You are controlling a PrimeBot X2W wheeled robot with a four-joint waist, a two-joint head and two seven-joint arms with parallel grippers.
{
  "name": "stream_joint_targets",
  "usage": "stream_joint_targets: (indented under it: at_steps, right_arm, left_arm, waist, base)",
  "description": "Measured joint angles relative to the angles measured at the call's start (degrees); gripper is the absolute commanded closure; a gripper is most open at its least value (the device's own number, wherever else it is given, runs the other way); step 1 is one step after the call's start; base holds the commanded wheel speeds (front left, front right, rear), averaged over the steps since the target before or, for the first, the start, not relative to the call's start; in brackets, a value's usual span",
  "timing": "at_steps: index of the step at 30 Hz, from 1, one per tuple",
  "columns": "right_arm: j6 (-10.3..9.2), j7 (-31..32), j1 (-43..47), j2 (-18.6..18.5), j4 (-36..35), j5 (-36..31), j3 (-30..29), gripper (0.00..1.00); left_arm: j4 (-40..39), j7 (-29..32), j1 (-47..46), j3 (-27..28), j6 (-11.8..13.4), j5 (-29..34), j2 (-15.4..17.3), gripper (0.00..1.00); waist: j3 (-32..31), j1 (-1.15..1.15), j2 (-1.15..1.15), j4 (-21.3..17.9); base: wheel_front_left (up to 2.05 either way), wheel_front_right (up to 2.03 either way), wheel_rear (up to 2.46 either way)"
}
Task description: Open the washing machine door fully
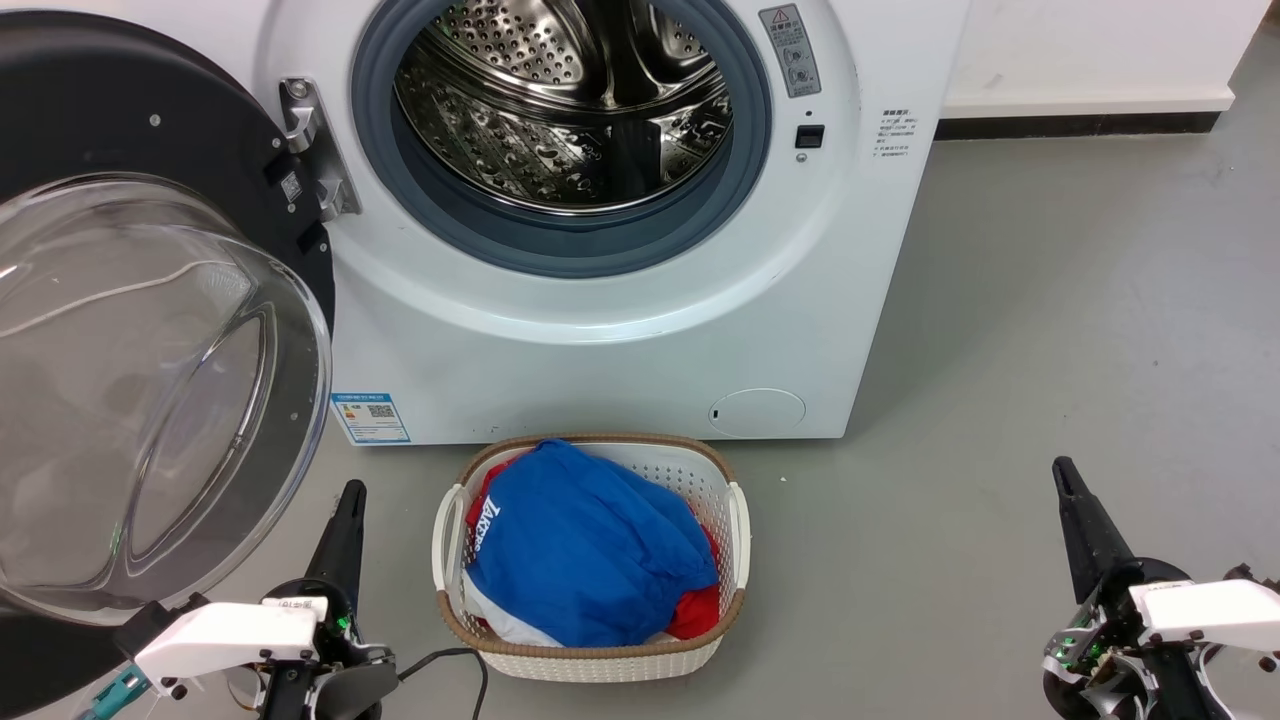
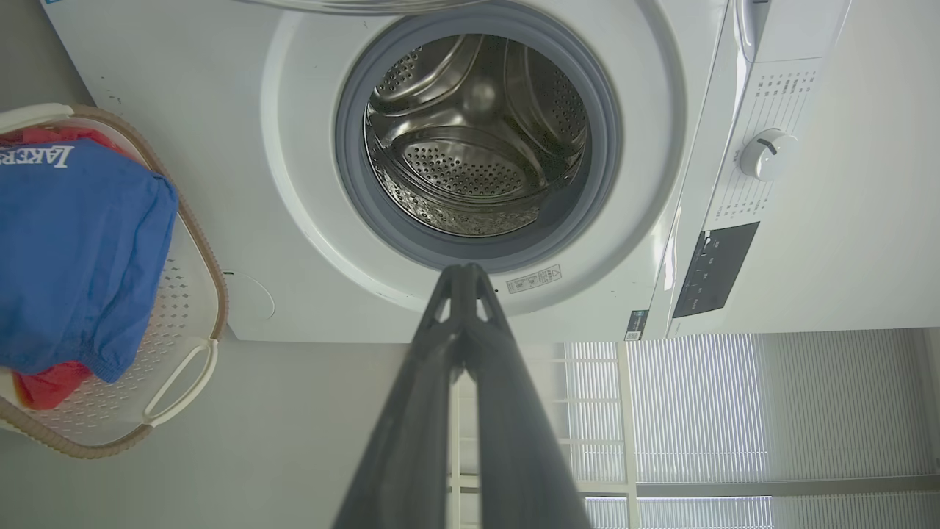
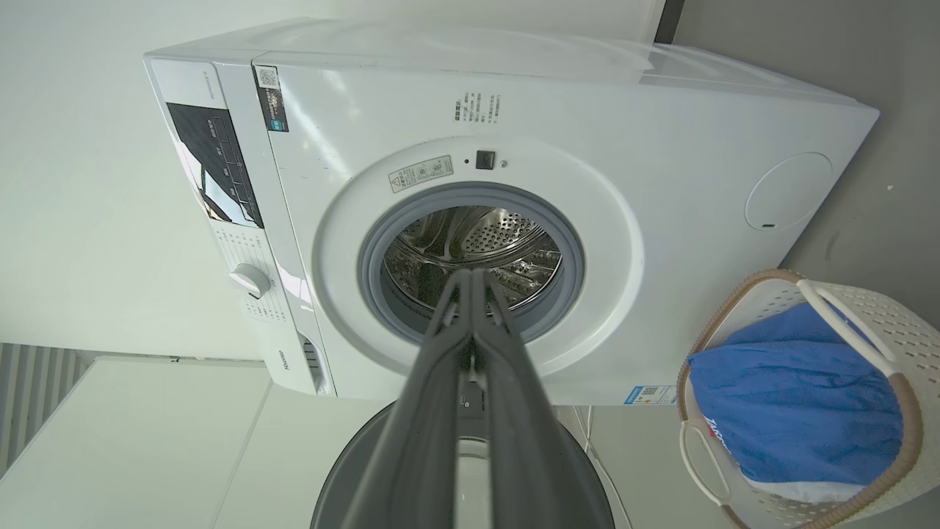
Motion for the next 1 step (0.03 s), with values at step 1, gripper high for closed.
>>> stream_joint_targets:
  at_steps: [1]
  right_arm:
    - [0.00,0.05,-0.01,0.01,0.07,0.41,-0.04,1.00]
  left_arm:
    - [0.00,0.09,0.00,0.07,-0.01,-0.40,0.00,1.00]
  waist:
    - [-0.03,0.00,0.00,0.02]
  base:
    - [0.00,0.00,0.00]
